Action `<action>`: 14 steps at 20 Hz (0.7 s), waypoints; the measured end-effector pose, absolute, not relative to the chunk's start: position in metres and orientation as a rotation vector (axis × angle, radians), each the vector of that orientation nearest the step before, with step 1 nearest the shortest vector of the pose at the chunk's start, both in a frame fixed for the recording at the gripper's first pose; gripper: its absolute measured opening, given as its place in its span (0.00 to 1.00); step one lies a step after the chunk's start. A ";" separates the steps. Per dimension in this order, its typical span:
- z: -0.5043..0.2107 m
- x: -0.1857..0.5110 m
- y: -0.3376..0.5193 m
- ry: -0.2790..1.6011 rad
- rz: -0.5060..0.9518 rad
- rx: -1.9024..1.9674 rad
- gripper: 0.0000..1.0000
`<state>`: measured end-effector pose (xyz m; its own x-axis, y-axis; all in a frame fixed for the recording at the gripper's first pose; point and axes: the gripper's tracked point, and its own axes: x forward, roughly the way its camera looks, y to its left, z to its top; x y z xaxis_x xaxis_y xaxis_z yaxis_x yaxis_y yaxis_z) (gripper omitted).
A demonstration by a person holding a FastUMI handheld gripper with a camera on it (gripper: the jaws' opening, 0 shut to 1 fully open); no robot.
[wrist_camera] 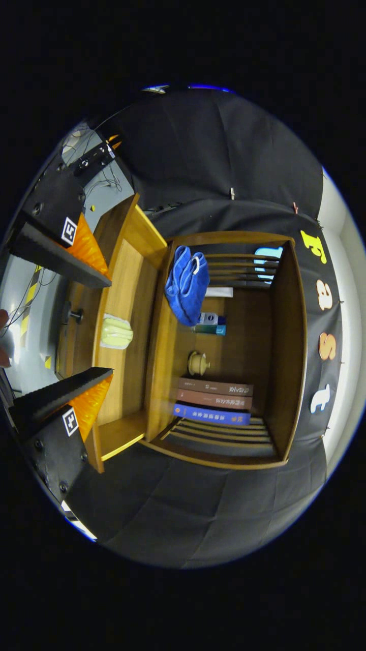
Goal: Pull open the drawer, take out the items inside it, and place them on the countertop above the cabinet.
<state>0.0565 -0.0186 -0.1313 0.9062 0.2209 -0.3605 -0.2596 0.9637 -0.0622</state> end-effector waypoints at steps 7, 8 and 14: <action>-0.145 0.137 -0.027 0.615 0.231 -0.028 0.99; -0.153 0.150 -0.029 0.645 0.225 -0.032 0.99; -0.239 0.191 -0.026 0.943 0.193 -0.040 1.00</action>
<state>0.1914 -0.0259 -0.2387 0.5715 0.1471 -0.8073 -0.1818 0.9821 0.0503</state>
